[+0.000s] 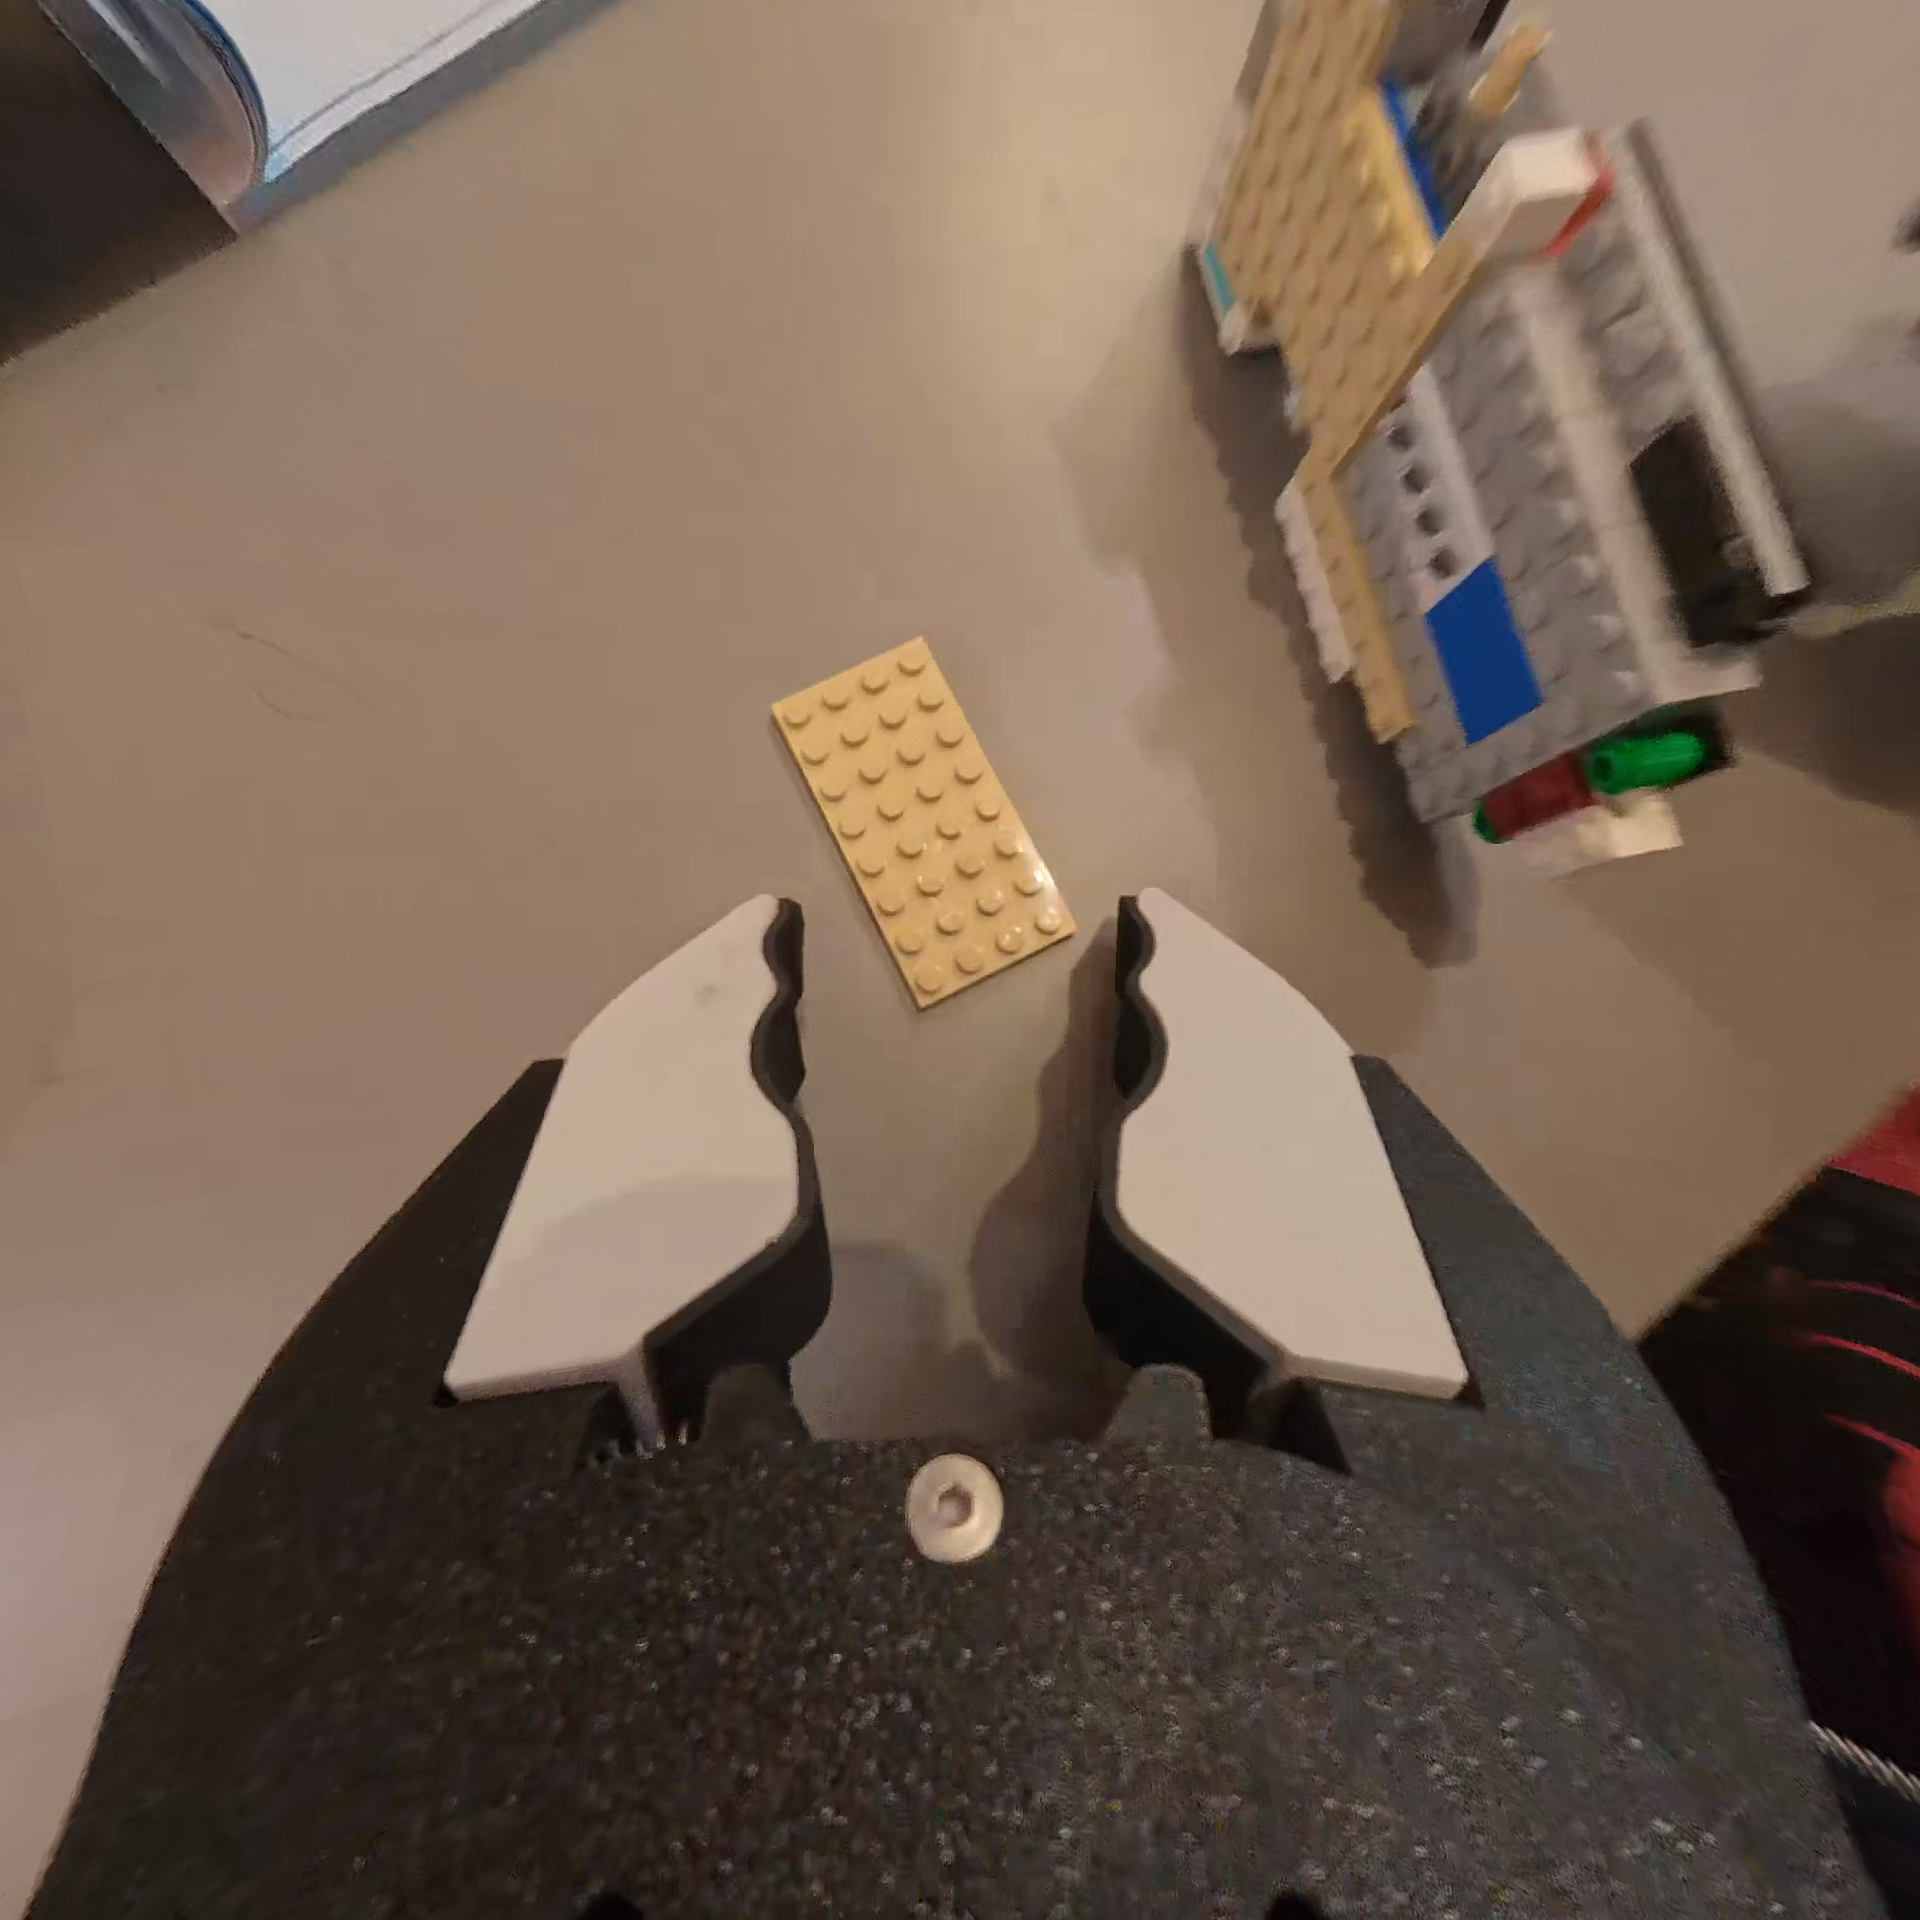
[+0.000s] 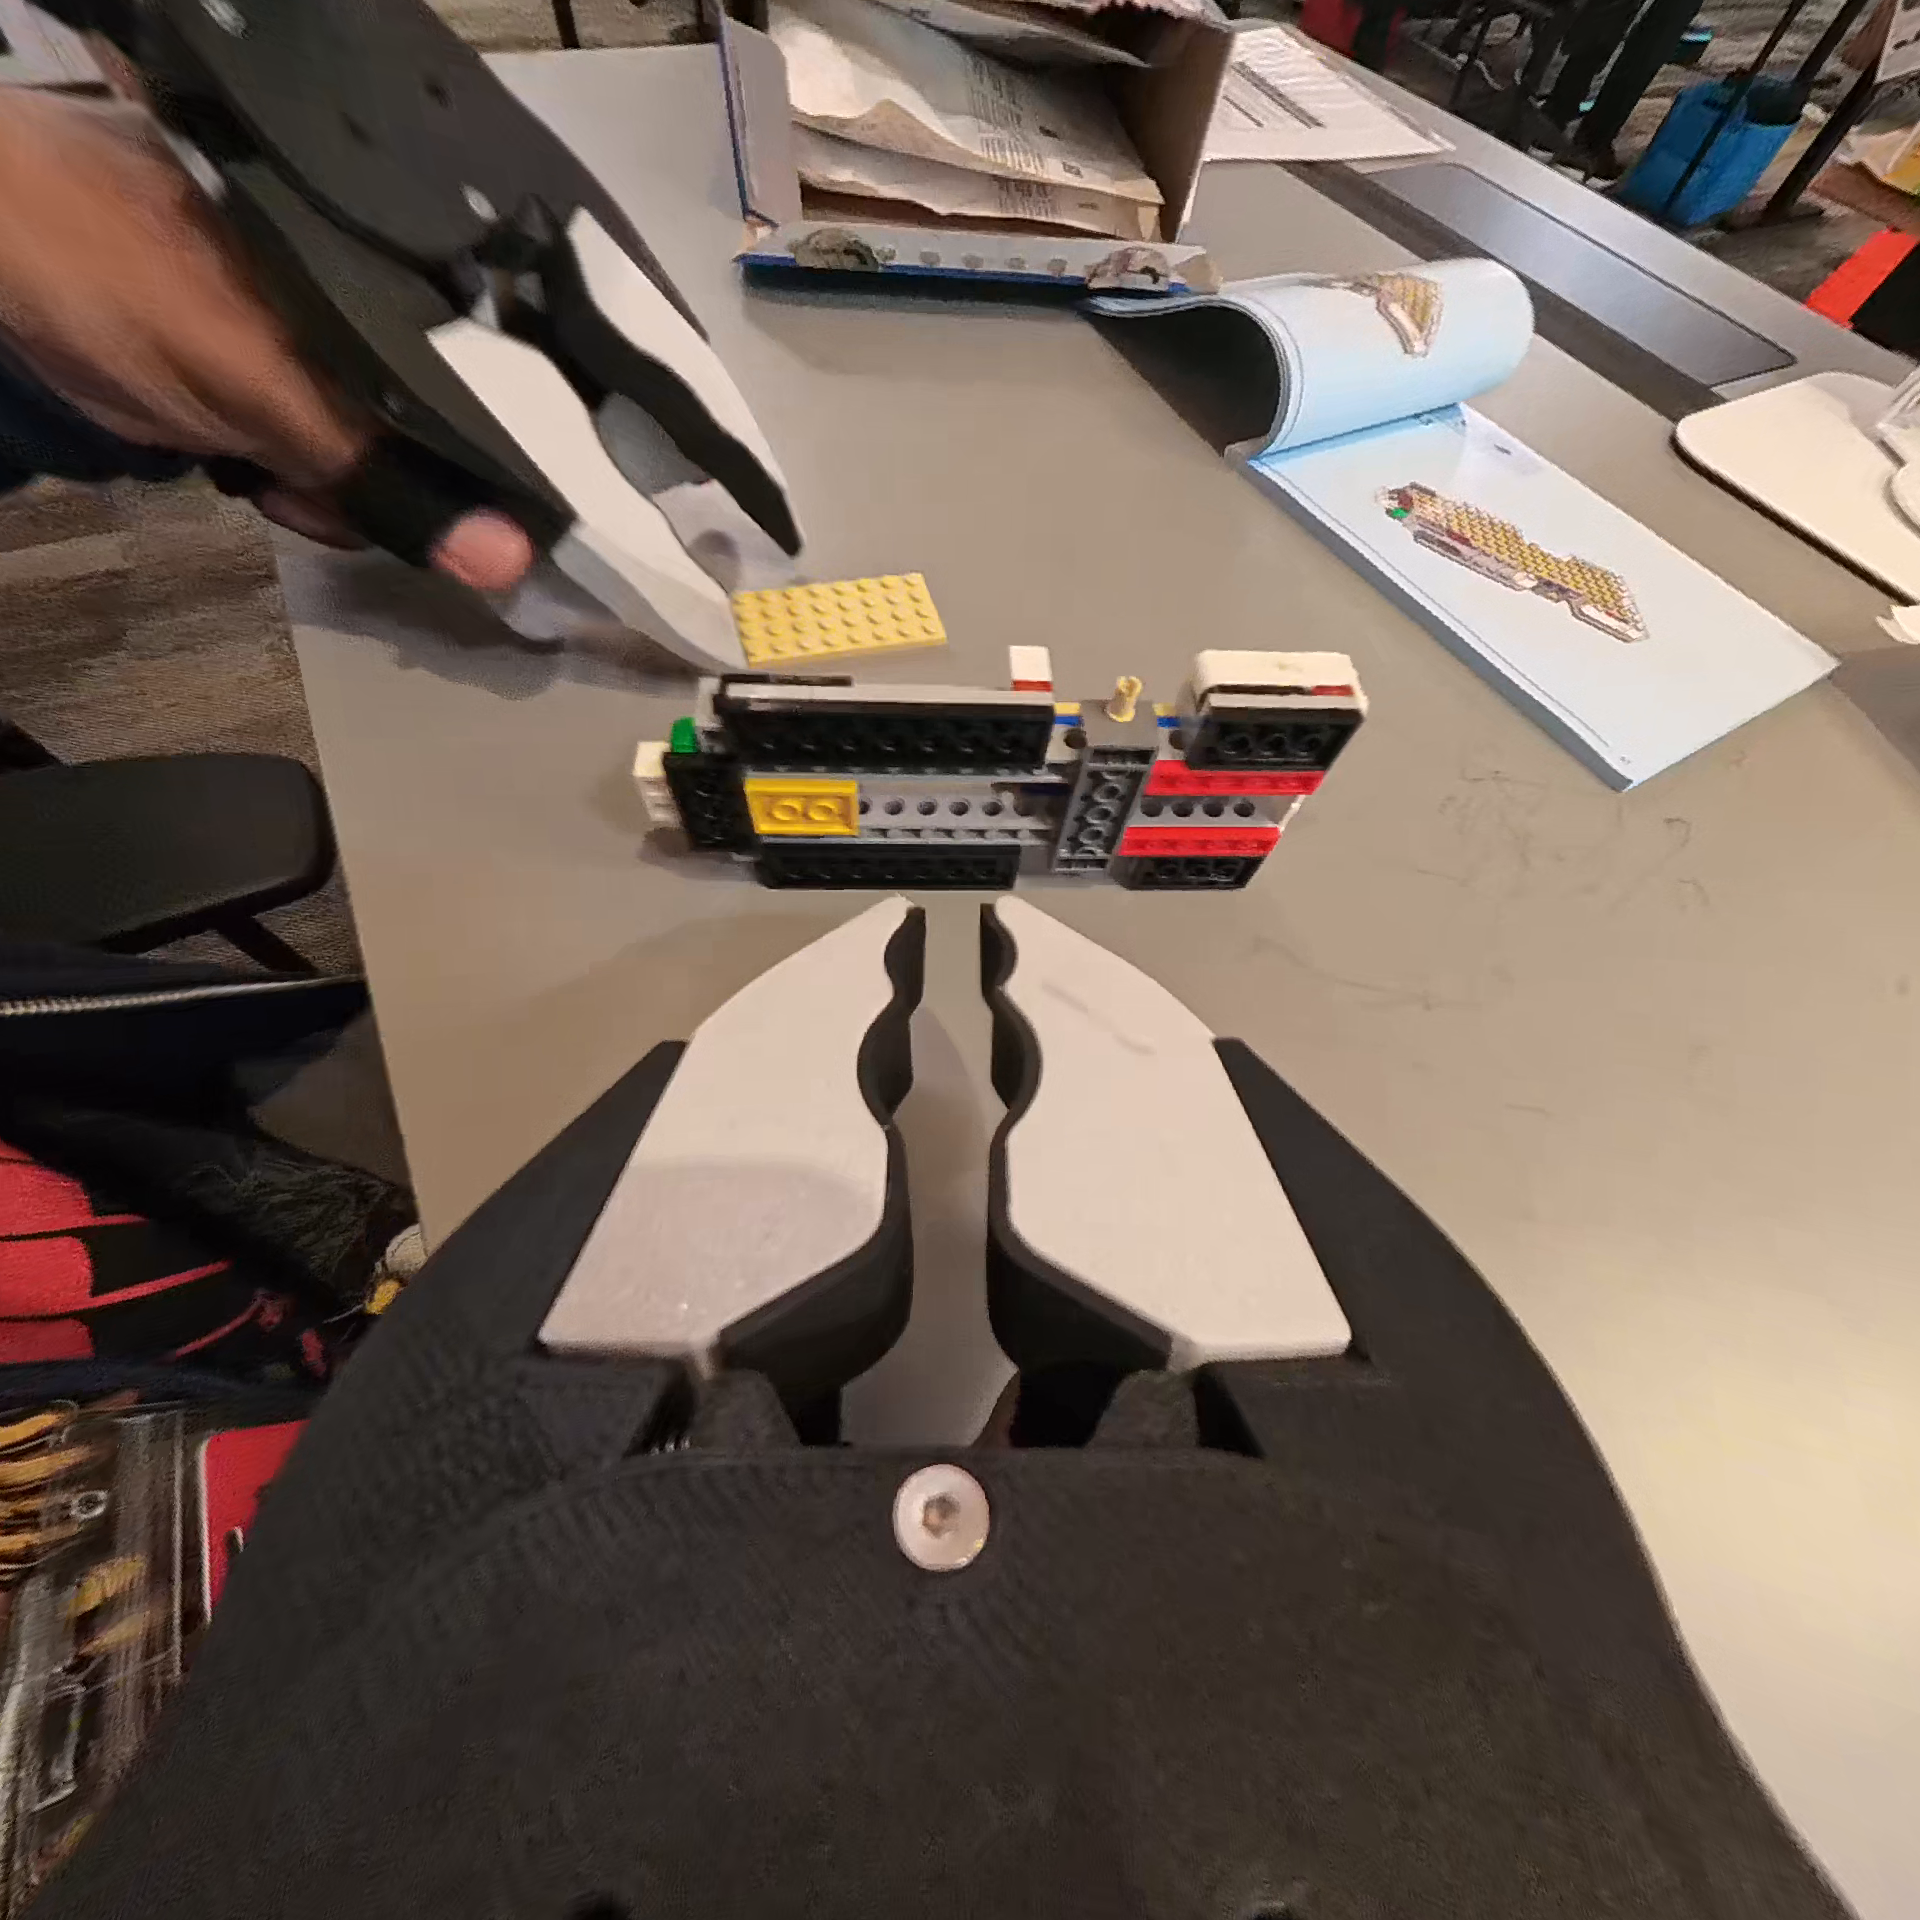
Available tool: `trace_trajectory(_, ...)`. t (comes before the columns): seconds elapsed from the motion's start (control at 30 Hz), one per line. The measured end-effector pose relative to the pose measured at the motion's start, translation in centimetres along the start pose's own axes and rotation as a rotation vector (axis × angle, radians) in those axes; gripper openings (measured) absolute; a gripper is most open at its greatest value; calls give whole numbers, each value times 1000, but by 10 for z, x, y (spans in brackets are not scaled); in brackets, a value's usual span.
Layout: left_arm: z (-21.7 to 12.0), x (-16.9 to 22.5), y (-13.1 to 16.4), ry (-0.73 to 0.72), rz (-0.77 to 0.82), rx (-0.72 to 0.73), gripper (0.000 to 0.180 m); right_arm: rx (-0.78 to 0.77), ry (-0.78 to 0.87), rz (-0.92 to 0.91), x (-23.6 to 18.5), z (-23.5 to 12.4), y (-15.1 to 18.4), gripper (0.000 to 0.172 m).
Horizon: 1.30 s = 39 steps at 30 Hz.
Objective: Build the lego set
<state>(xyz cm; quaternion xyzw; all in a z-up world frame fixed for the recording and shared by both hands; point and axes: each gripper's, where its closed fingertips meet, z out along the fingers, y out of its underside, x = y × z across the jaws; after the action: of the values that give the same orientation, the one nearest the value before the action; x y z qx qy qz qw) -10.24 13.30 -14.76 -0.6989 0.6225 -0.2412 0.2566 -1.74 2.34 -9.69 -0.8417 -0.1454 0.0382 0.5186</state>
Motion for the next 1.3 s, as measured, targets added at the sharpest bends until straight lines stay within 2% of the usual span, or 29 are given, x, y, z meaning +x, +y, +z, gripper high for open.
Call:
trace_trajectory(0.03,5,-1,2,-32,17,-17,59,-1,5,-3,-2,0,-1,10)
trace_trajectory(0.1,8,-1,-5,-49,24,11,36,-2,9,1,-4,0,-3,9)
trace_trajectory(0.2,5,-15,-3,-72,24,-11,35,-13,0,0,-9,-2,-5,9)
trace_trajectory(0.27,-6,-34,-5,-36,-103,43,35,-16,2,-17,-12,-9,-7,9)
trace_trajectory(0.37,-37,-56,-18,151,-392,243,33,-14,-5,-16,-16,-19,-10,8)
trace_trajectory(0.4,-44,-65,-17,143,-427,275,34,-11,-12,-9,-17,-20,-11,8)
trace_trajectory(0.53,-48,-62,-4,113,-379,216,35,-14,-32,15,-26,-20,-11,9)
trace_trajectory(0.6,-47,-61,0,65,-360,216,51,-14,-34,31,-32,-19,-9,10)
trace_trajectory(0.67,-58,-60,-2,2,-352,304,60,-6,-38,60,-41,-21,-7,13)
trace_trajectory(0.8,-113,-21,-3,-75,-385,647,59,87,-78,69,-83,-39,-8,18)
trace_trajectory(0.87,-140,19,15,-82,-393,794,58,150,-123,45,-118,-53,-5,19)
trace_trajectory(0.97,-159,86,67,-84,-425,901,57,201,-191,16,-177,-70,17,19)
trace_trajectory(1.03,-152,127,112,-90,-469,873,56,214,-215,23,-214,-78,43,19)
trace_trajectory(1.17,-134,201,195,-41,-544,687,57,186,-274,161,-287,-88,108,19)
trace_trajectory(1.3,-140,259,262,2,-625,601,56,139,-331,247,-360,-97,161,19)
